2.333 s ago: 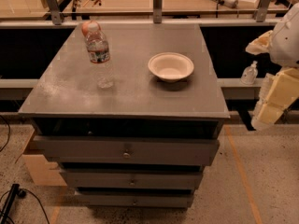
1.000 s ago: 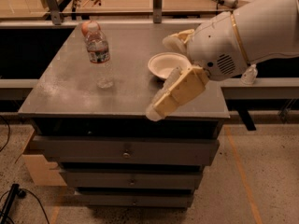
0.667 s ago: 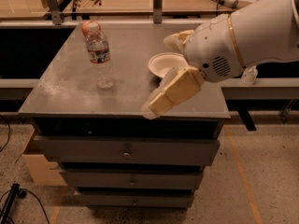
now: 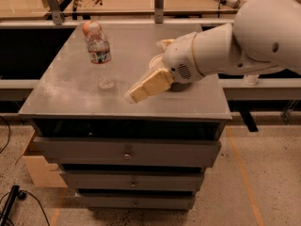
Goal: Knock water bottle over
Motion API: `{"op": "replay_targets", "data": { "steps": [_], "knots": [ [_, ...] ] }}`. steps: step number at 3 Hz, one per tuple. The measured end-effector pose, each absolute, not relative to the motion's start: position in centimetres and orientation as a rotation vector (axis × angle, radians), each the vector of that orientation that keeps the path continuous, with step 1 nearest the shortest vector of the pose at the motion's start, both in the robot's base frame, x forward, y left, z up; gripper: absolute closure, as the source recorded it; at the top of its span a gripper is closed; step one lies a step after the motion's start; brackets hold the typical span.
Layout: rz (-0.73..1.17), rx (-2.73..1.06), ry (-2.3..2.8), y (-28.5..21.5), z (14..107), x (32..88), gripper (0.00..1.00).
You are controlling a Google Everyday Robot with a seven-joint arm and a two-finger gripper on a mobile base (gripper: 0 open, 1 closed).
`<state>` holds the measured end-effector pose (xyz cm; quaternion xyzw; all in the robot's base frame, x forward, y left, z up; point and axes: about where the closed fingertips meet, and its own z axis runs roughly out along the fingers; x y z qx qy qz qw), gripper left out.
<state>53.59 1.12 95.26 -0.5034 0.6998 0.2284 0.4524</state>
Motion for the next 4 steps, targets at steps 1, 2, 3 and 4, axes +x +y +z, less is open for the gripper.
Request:
{"op": "replay_targets", "data": {
  "steps": [1, 2, 3, 4],
  "knots": [
    [0.505, -1.174, 1.711, 2.5, 94.3, 59.0, 0.00],
    [0.534, -1.159, 1.678, 6.1, 93.1, 62.2, 0.00],
    [0.582, -1.155, 1.647, 9.3, 91.7, 64.2, 0.00],
    [0.612, -1.162, 1.609, 11.8, 91.4, 66.2, 0.16]
  ]
}}
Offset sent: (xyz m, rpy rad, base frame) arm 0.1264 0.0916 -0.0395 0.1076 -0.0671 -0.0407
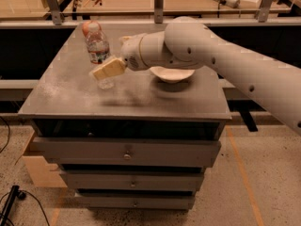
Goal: Knock water bottle over
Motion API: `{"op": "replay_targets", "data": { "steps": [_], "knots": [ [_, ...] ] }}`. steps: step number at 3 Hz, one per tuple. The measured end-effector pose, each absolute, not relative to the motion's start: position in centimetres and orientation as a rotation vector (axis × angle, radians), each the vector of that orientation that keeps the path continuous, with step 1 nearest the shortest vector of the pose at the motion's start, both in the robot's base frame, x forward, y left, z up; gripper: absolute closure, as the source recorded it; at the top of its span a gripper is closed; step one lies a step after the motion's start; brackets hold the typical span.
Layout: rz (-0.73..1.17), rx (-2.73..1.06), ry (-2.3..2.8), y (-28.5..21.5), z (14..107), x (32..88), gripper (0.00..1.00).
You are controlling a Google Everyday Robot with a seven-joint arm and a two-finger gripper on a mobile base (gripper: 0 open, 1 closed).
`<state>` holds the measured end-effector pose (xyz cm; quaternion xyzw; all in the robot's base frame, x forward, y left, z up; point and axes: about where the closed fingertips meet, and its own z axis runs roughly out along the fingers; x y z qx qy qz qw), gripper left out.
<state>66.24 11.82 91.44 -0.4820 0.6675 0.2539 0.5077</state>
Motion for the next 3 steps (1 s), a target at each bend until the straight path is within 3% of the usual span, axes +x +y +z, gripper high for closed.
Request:
{"op": "replay_targets", "data": {
  "steps": [2, 3],
  "knots": [
    [0.589, -1.288, 1.596, 15.5, 91.8, 67.0, 0.62],
    [0.432, -1.441, 1.667, 15.4, 93.2, 65.4, 0.86]
  ]
}}
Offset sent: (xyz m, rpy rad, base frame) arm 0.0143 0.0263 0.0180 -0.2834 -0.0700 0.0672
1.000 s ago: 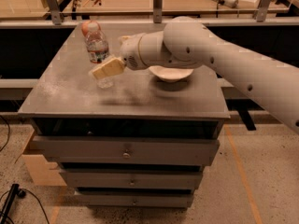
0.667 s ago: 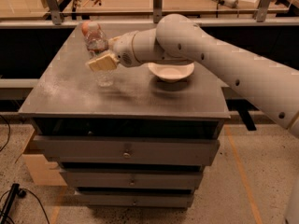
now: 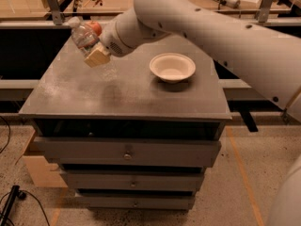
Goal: Knock water bottle over
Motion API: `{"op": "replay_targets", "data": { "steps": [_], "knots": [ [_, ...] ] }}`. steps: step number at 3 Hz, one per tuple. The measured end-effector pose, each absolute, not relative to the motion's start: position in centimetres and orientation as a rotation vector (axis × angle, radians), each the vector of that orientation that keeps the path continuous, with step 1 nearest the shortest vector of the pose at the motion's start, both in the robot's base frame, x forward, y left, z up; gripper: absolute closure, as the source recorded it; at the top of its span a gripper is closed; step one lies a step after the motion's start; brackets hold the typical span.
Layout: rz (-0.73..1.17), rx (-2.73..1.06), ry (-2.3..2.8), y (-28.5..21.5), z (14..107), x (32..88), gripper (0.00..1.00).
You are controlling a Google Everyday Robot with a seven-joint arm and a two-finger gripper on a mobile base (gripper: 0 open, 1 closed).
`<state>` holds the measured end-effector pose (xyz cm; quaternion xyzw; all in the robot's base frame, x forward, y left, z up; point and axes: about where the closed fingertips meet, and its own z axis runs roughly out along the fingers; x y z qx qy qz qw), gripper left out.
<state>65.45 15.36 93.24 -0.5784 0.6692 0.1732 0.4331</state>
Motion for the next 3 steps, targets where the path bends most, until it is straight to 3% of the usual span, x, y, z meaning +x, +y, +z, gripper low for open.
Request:
{"op": "replay_targets", "data": {
  "steps": [1, 3],
  "knots": [
    [0.242, -1.589, 1.741, 15.0, 94.2, 66.0, 1.00],
    [-0.129, -1.945, 1.884, 13.2, 89.8, 66.7, 1.00]
  ]
}}
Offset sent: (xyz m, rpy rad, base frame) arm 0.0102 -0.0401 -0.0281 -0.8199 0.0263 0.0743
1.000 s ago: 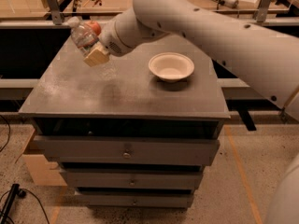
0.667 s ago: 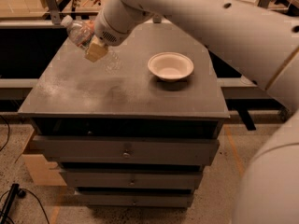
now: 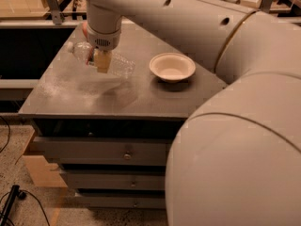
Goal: Knock water bottle over
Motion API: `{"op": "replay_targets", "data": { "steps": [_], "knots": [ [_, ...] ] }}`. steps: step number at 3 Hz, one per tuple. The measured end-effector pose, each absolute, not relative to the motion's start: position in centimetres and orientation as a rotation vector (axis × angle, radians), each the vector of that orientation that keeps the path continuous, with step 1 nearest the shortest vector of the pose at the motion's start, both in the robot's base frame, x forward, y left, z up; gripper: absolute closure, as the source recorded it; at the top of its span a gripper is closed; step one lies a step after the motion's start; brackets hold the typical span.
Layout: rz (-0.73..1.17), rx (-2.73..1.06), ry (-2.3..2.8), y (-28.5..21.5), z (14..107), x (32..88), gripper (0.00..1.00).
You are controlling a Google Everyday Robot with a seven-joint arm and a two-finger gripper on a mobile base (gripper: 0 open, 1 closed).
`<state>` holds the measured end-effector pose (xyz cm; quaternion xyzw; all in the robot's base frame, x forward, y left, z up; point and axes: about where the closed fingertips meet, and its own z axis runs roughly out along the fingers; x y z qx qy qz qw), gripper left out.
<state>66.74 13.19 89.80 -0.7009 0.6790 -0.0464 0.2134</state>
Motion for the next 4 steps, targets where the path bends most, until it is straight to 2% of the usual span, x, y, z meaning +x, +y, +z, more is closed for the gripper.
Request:
{"op": "replay_targets", "data": {
  "steps": [1, 2, 4],
  "knots": [
    [-0.236, -2.022, 1.967, 11.6, 87.8, 66.3, 0.81],
    [-0.243, -2.043, 2.011, 10.9, 86.8, 65.7, 0.59],
    [-0.099, -2.029, 2.008, 11.0, 86.3, 64.5, 0.12]
  ]
}}
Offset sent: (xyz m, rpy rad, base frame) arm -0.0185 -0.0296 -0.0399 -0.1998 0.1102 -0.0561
